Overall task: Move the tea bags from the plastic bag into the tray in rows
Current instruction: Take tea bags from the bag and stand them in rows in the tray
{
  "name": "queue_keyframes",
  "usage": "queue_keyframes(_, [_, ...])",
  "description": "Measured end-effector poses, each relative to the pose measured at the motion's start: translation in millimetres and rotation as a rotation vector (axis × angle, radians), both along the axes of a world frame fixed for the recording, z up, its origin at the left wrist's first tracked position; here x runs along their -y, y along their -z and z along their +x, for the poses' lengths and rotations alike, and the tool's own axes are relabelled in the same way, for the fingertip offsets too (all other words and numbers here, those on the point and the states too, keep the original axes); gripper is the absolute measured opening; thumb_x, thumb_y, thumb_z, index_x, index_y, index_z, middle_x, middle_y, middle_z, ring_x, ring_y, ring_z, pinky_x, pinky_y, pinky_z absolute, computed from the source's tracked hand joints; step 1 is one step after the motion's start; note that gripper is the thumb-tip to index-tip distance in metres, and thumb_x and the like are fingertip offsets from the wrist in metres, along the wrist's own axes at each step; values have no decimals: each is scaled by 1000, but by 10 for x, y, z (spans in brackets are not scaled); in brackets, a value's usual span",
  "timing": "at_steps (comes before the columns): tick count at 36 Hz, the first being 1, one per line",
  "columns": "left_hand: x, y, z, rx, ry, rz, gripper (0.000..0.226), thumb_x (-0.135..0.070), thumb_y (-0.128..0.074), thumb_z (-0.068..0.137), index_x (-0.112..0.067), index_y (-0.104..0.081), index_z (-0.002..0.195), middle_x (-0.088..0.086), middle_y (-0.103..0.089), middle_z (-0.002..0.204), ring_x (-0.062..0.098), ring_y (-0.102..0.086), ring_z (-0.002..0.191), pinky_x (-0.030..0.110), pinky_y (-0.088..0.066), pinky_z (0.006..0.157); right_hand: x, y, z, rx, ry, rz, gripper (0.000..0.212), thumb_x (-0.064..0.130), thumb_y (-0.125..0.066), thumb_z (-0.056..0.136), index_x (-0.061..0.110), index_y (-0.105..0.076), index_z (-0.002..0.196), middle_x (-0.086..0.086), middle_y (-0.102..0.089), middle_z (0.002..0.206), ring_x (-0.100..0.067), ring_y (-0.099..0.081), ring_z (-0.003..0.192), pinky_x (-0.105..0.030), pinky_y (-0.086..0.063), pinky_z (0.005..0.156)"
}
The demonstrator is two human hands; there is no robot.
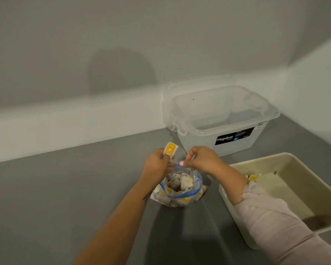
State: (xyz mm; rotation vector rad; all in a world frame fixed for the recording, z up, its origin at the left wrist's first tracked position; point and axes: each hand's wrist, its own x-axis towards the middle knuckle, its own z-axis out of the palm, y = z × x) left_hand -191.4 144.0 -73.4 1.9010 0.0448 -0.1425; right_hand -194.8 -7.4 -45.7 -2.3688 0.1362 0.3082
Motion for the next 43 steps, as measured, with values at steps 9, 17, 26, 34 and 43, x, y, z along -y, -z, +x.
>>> queue_keyframes(9, [10,8,11,-41,8,-122,28,-22,-37,101,-9,-46,123,8,-64,113,15,-67,80,23,-56,70,-74,223,-65,-39,-152,-452,23,34,-72,81,18,-70,97,-1,-69,93,-18,-64,86,-32,-54,81])
queue_keyframes(17, [35,-53,52,12,41,-114,17,-23,-40,100,-16,-50,113,6,-64,114,12,-65,82,21,-54,67,48,-93,-6,-1,-51,68,8,12,-67,82,15,-60,79,1,-63,71,-11,-58,62,-22,-46,58])
queue_keyframes(26, [320,-118,-32,123,154,-171,13,-26,-45,98,-21,-56,103,-2,-64,88,10,-64,78,15,-54,62,207,-274,-87,62,164,325,12,5,-56,84,12,-48,89,-6,-66,61,-14,-50,38,-20,-38,41])
queue_keyframes(34, [774,-198,-54,-95,184,-380,34,-34,-47,97,-8,-58,116,15,-68,109,29,-65,103,41,-54,90,555,-349,-107,111,258,473,8,11,-59,87,11,-51,84,-7,-69,67,-11,-49,32,-19,-36,39])
queue_keyframes(43, [1299,-203,-60,-227,246,-594,20,-14,-46,98,-10,-56,115,11,-68,111,20,-67,100,32,-55,87,1199,-369,-100,127,219,450,13,22,-63,91,9,-61,88,-4,-64,70,-7,-43,37,-18,-35,39])
